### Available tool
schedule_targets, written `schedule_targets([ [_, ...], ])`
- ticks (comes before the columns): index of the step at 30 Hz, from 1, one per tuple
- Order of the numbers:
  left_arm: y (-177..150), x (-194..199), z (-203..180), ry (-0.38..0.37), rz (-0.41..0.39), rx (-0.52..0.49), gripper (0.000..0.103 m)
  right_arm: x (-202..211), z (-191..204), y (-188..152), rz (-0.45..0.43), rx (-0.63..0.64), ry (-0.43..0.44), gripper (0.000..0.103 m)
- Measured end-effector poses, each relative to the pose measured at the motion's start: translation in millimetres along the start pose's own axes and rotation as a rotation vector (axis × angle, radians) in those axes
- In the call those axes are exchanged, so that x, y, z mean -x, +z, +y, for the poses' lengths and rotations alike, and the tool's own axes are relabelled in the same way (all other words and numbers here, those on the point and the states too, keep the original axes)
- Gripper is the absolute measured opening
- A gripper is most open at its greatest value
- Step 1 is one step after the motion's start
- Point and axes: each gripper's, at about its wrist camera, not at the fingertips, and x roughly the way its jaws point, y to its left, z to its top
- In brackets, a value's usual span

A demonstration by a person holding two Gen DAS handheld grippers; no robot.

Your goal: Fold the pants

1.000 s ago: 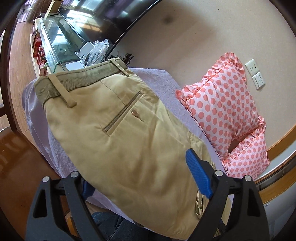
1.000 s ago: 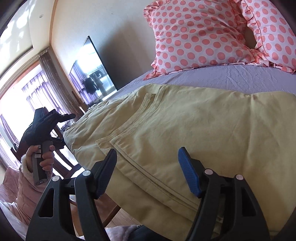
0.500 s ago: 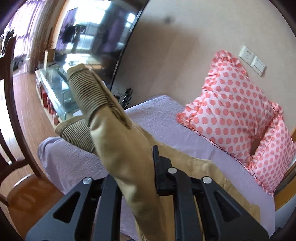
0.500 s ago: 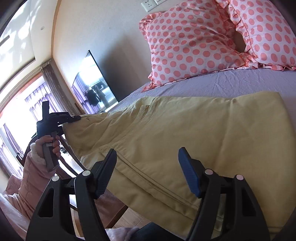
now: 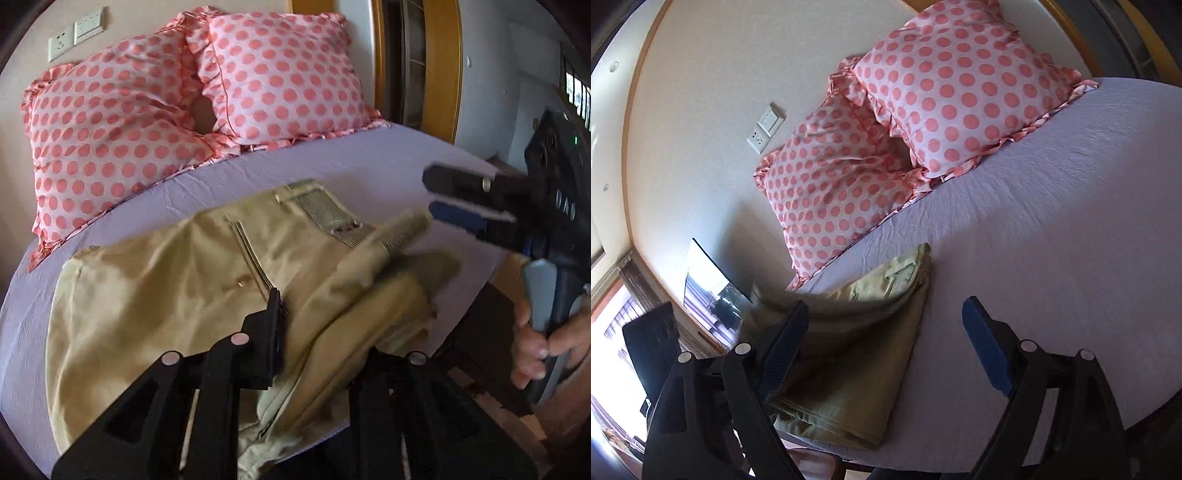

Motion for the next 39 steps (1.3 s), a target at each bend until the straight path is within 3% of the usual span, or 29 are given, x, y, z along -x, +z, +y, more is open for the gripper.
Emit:
schedule_targets([
  [2, -9, 0, -13, 0.070, -0.024, -0.075, 0.019, 1, -3, 6, 0.014, -0.007, 0.012, 0.088],
  [4, -11, 7, -8, 0.051, -0.018, -0.073, 0.020, -9, -4, 13, 0.060, -0.035, 0.061, 0.089],
  [5, -10, 13, -1, 0.017, -0.019, -0.044, 0.025, -17, -4, 15, 0.093, -0.046, 0.084, 0.089],
  [9, -12, 47, 60, -0.301, -0.024, 0.229, 0.042, -56, 5, 17, 0.260, -0.021, 0.082, 0.088],
  [10, -16, 53, 80, -0.325, -0.034, 0.301, 0.047, -65, 6, 17, 0.290, -0.010, 0.065, 0.088],
  [11, -20, 58, 100, -0.317, -0.049, 0.362, 0.057, -72, 6, 15, 0.313, -0.007, 0.059, 0.088],
  [13, -32, 67, 143, -0.214, -0.078, 0.477, 0.058, -84, 6, 16, 0.340, 0.001, 0.046, 0.081],
  [15, -44, 70, 185, -0.216, -0.100, 0.597, 0.058, -91, 8, 18, 0.355, 0.012, 0.044, 0.081],
  [16, -49, 71, 201, -0.177, -0.099, 0.643, 0.059, -94, 8, 17, 0.360, 0.018, 0.040, 0.081],
  [19, -53, 59, 234, 0.007, -0.020, 0.649, 0.061, -106, 15, 16, 0.386, 0.061, 0.006, 0.079],
  [20, -55, 52, 241, 0.015, 0.014, 0.657, 0.061, -111, 17, 15, 0.404, 0.072, 0.013, 0.076],
  [24, -59, 18, 256, -0.083, 0.116, 0.685, 0.063, -123, 19, 15, 0.438, 0.074, 0.048, 0.068],
  [26, -60, 8, 254, -0.062, 0.146, 0.667, 0.063, -126, 13, 18, 0.426, 0.047, 0.041, 0.061],
  [28, -59, -3, 255, -0.083, 0.173, 0.660, 0.067, -128, 8, 21, 0.417, 0.023, 0.038, 0.054],
  [29, -57, -7, 255, -0.089, 0.164, 0.651, 0.072, -130, 8, 21, 0.423, 0.023, 0.044, 0.053],
  [32, -46, -22, 258, -0.140, 0.177, 0.638, 0.074, -137, 10, 21, 0.458, 0.028, 0.057, 0.050],
  [34, -41, -31, 263, -0.172, 0.175, 0.670, 0.063, -142, 3, 19, 0.490, -0.030, 0.108, 0.023],
  [36, -38, -32, 268, -0.178, 0.178, 0.689, 0.017, -141, -5, 19, 0.490, -0.088, 0.163, 0.015],
  [37, -38, -30, 270, -0.188, 0.171, 0.690, 0.008, -138, -6, 20, 0.484, -0.100, 0.185, 0.014],
  [39, -36, -24, 274, -0.215, 0.154, 0.699, 0.005, -138, -2, 25, 0.475, -0.113, 0.222, 0.013],
])
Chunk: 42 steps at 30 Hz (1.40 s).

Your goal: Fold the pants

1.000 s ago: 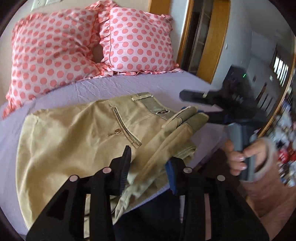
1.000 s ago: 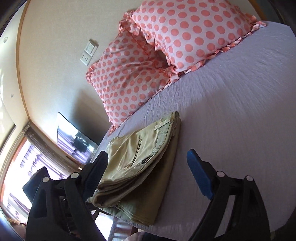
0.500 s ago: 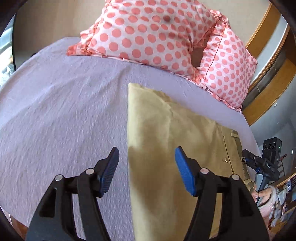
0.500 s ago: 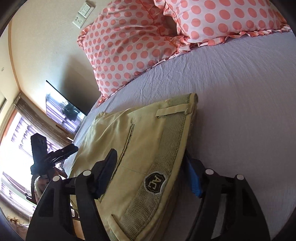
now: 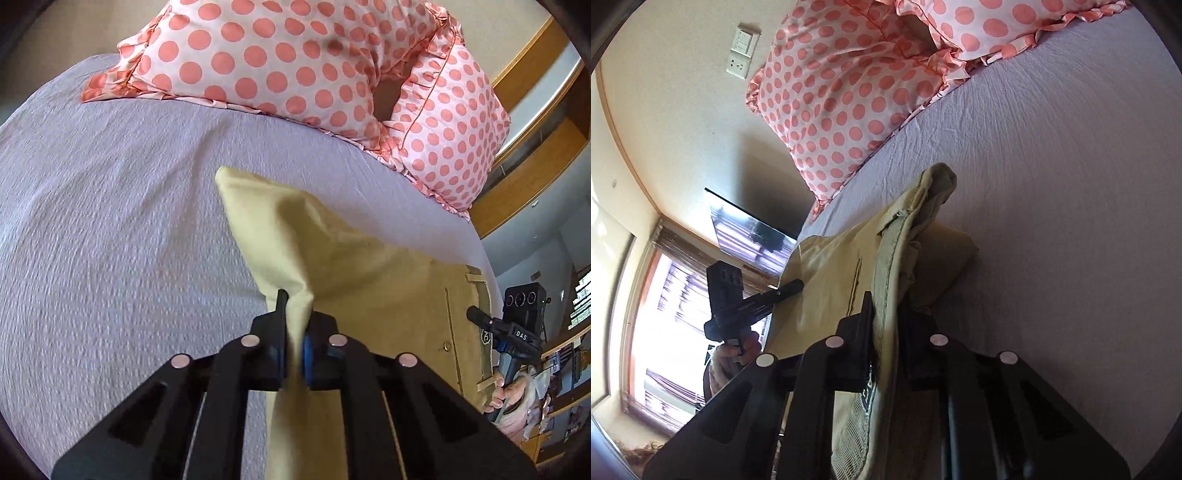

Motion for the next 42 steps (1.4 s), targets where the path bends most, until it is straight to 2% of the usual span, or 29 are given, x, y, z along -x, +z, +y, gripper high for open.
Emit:
schedule_targets([
  [3, 8, 10, -11, 0.014, -0.034, -0.028, 0.004, 1, 17, 15, -0.020, 0.044, 0.030, 0.011],
  [7, 38, 19, -40, 0.035, -0.137, -0.083, 0.004, 0, 35, 53, -0.083, 0.108, 0.030, 0.008],
  [11, 81, -1, -63, 0.104, -0.238, -0.120, 0.005, -6, 28, 96, -0.159, 0.107, -0.014, 0.008],
  [13, 101, -28, -65, 0.198, -0.235, -0.147, 0.008, -13, 14, 111, -0.178, 0.098, -0.117, 0.009],
  [14, 108, -41, -62, 0.268, -0.221, -0.148, 0.012, -18, 6, 116, -0.163, 0.089, -0.196, 0.010],
  [16, 112, -51, -53, 0.390, -0.216, -0.139, 0.012, -20, -6, 116, -0.134, 0.073, -0.371, 0.017],
  [17, 109, -45, -48, 0.403, -0.232, -0.127, 0.015, -15, -9, 112, -0.141, 0.071, -0.420, 0.018],
  [19, 100, -24, -40, 0.388, -0.278, -0.109, 0.030, 6, -5, 99, -0.197, 0.092, -0.400, 0.021],
  [21, 82, -2, -42, 0.296, -0.305, -0.096, 0.048, 18, 6, 85, -0.216, 0.112, -0.312, 0.045],
  [23, 61, 9, -50, 0.155, -0.272, -0.107, 0.062, 16, 19, 69, -0.186, 0.130, -0.214, 0.056],
  [24, 50, 8, -57, 0.094, -0.242, -0.119, 0.065, 11, 24, 62, -0.157, 0.133, -0.186, 0.061],
  [25, 40, 4, -65, 0.047, -0.203, -0.139, 0.066, 5, 27, 55, -0.125, 0.128, -0.161, 0.065],
  [26, 31, -4, -72, 0.024, -0.160, -0.160, 0.069, -2, 28, 51, -0.094, 0.113, -0.143, 0.073],
  [27, 23, -16, -78, 0.024, -0.117, -0.177, 0.072, -11, 28, 47, -0.063, 0.089, -0.151, 0.080],
  [29, 13, -43, -82, 0.095, -0.038, -0.193, 0.071, -25, 20, 45, -0.031, 0.050, -0.238, 0.082],
  [30, 10, -54, -82, 0.130, -0.010, -0.195, 0.069, -24, 18, 44, -0.044, 0.032, -0.233, 0.082],
  [32, 1, -53, -84, 0.167, -0.044, -0.209, 0.067, -17, 28, 38, -0.077, 0.036, -0.308, 0.082],
  [34, -14, -38, -90, 0.171, -0.080, -0.234, 0.071, -6, 49, 19, -0.134, 0.132, -0.411, 0.086],
  [35, -23, -28, -92, 0.174, -0.104, -0.242, 0.078, 0, 58, 5, -0.166, 0.175, -0.456, 0.098],
  [36, -35, -20, -93, 0.192, -0.127, -0.247, 0.087, 3, 66, -12, -0.197, 0.207, -0.506, 0.102],
  [38, -59, -5, -93, 0.255, -0.169, -0.256, 0.097, 0, 75, -42, -0.219, 0.257, -0.598, 0.102],
  [40, -82, 2, -92, 0.326, -0.188, -0.254, 0.098, -10, 78, -66, -0.217, 0.297, -0.649, 0.102],
  [42, -99, 5, -88, 0.356, -0.200, -0.233, 0.099, -19, 79, -85, -0.216, 0.323, -0.690, 0.102],
])
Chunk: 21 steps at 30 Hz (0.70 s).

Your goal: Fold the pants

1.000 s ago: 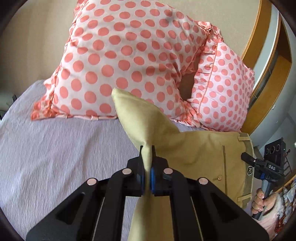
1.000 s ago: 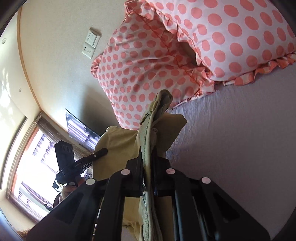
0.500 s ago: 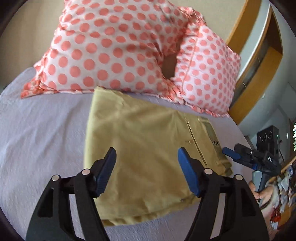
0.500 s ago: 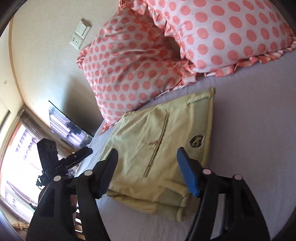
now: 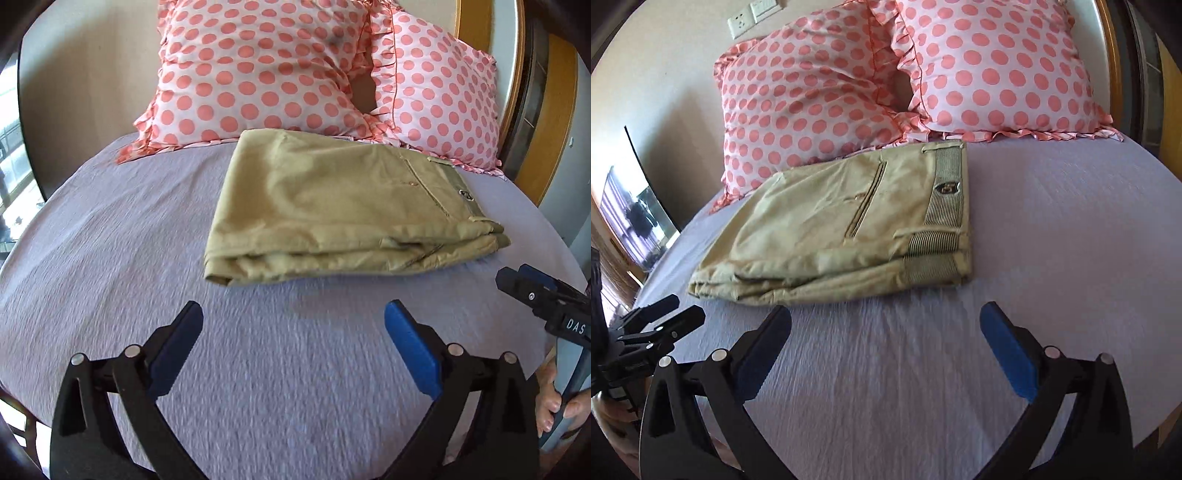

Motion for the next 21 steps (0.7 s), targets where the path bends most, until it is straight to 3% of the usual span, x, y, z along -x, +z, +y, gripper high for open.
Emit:
schedule_targets([
  [6, -24, 4, -1, 0.044, -0.025, 0.037, 0.100, -3, 30, -23, -0.047, 0.118, -0.151, 0.102],
  [10, -31, 2, -10, 0.118, -0.035, -0.012, 0.101, -4, 32, -31, -0.065, 0.121, -0.160, 0.102],
  [16, -39, 4, -11, 0.136, -0.094, 0.011, 0.101, 0, 33, -42, -0.152, 0.131, -0.159, 0.102],
  [21, -41, 4, -11, 0.139, -0.115, 0.007, 0.101, -1, 33, -44, -0.155, 0.133, -0.159, 0.102],
])
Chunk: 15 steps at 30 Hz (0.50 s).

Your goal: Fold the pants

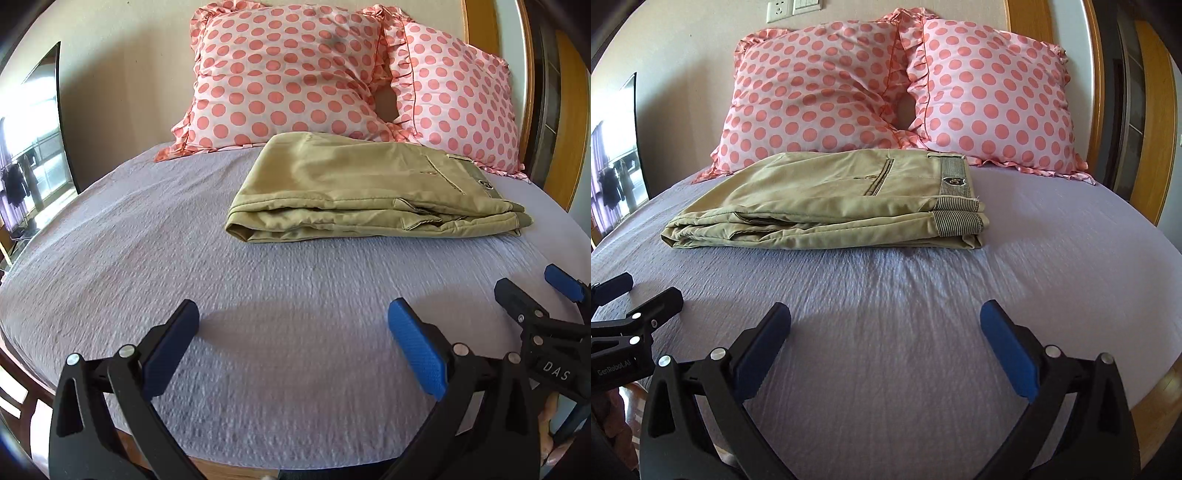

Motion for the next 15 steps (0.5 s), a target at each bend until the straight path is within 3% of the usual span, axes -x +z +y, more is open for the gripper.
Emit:
schedule_targets([
  [15, -1.3, 0.8, -0.9, 0.001, -0.013, -0.005, 0.101, 0.7, -0.6, 0.2, -0.004, 0.001, 0.002, 0.102],
])
